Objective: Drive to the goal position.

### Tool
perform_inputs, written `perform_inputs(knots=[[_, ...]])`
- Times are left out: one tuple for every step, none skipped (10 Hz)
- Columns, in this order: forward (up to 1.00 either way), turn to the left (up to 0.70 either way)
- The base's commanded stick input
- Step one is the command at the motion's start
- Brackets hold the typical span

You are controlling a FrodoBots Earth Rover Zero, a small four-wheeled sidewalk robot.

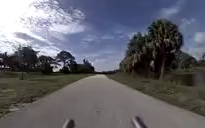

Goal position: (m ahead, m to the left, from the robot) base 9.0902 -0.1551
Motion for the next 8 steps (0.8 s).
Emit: perform_inputs(knots=[[0.69, 0.03], [0.69, 0.13], [0.69, 0.34], [0.69, 0.34], [0.69, 0.22], [0.69, 0.05], [0.69, 0.03], [0.69, 0.03]])
